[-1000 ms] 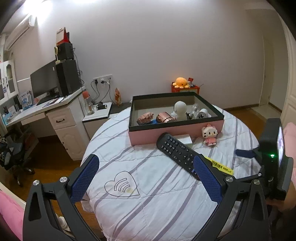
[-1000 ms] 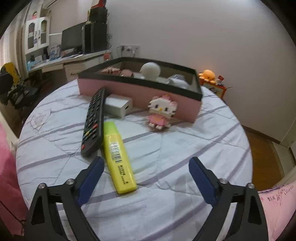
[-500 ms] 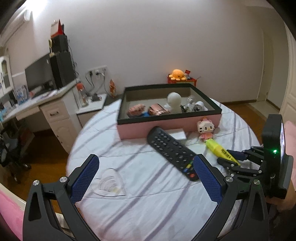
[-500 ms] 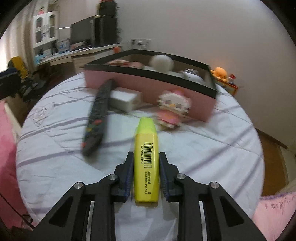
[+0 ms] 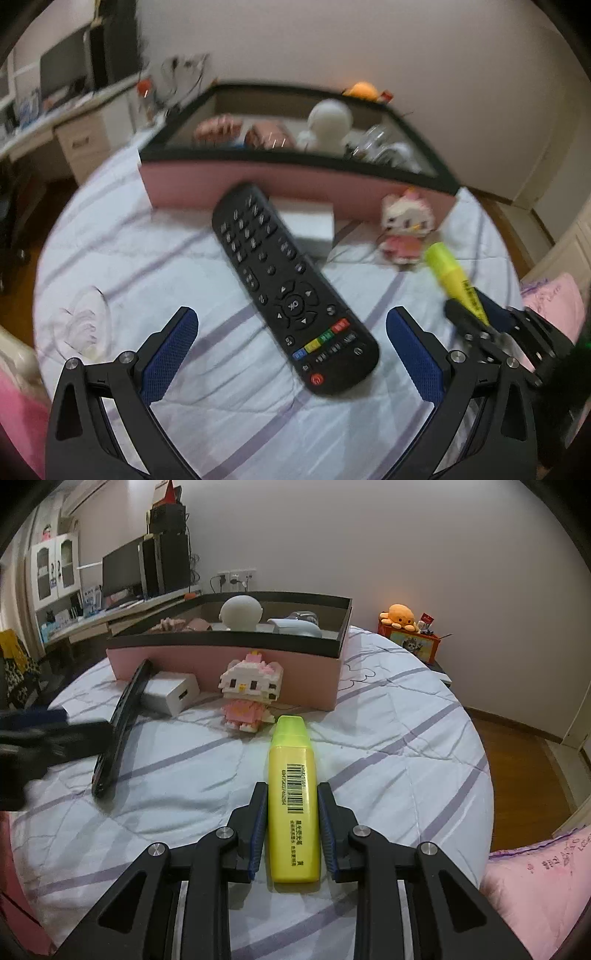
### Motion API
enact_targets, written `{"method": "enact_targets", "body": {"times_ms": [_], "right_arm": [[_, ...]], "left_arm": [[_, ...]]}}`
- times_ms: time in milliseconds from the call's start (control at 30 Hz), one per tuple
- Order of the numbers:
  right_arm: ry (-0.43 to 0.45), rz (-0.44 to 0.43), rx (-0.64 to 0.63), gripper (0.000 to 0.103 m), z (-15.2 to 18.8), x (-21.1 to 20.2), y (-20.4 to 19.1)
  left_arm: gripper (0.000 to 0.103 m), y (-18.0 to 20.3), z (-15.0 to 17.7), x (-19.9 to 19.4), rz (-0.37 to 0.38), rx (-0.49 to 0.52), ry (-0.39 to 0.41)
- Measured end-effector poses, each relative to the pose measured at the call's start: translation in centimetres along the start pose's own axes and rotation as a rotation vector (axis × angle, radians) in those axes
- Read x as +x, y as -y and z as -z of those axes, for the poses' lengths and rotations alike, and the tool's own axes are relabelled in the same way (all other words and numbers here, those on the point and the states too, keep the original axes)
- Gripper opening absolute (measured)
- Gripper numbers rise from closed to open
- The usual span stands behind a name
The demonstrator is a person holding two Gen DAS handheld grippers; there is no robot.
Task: Organize rigid objects
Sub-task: 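Grasp the black TV remote with the left gripper while the right gripper grasps the yellow highlighter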
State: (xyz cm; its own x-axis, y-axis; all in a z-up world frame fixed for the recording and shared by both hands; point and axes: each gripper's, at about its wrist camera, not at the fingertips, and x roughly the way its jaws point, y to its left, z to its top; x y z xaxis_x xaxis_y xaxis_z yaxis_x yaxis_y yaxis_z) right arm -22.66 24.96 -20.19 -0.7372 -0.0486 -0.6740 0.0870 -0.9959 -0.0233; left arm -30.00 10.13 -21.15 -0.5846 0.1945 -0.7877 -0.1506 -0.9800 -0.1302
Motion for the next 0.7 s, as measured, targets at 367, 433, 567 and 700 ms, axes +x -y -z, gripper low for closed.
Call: {"method": "enact_targets", "body": {"times_ms": [367,433,567,700], "right_arm": [[0.017,-0.02,0.016,0.026,-0.5,1.0,0.3],[0.016,-0.016,0.014,0.026,-0.5,1.0,0.2],[0.013,-0.004,0.013,0.026,-0.4,0.9,0.1],[-0.001,0.022,0.015,0.026,-0.5,0.8,-0.3]], "left_arm": [[0.073,0.6,1.2,0.5,-0.005,0.151,0.038],[0.067,0.0,1.6,-0.2,-0.003,0.161,0.033],[0.056,-1.6,2.5,-1.4,-0.026,0.197,0.022],[0.057,-4.4,3.2,-2.6,-0.045,0.176,0.017]]}}
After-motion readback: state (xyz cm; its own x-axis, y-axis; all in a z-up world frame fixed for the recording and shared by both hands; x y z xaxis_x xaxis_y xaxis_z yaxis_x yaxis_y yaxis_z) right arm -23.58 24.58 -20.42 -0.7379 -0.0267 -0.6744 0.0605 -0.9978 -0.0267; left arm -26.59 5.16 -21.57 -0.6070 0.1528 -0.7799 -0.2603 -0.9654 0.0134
